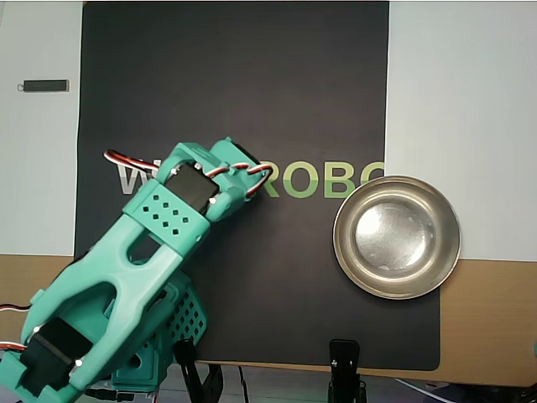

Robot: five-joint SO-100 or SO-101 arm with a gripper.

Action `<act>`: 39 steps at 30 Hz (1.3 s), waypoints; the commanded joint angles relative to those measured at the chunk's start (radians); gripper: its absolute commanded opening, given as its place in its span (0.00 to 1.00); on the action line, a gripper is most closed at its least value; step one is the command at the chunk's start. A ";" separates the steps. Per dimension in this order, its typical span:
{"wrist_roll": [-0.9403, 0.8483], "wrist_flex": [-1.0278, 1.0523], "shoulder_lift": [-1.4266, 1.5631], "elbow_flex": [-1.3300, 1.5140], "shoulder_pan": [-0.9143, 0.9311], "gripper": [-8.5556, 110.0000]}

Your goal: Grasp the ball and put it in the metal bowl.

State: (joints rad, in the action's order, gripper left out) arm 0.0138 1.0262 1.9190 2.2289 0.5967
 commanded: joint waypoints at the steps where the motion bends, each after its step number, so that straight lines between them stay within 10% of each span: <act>1: -0.003 -0.009 0.031 -0.025 -0.002 0.07; 6: -0.003 -0.009 0.031 -0.025 -0.002 0.09; 13: -0.003 -0.008 0.029 -0.023 -0.002 0.36; 39: -0.003 -0.009 0.021 -0.006 -0.002 0.37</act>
State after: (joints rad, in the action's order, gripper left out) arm 0.0138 1.0262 1.9190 2.2289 0.5983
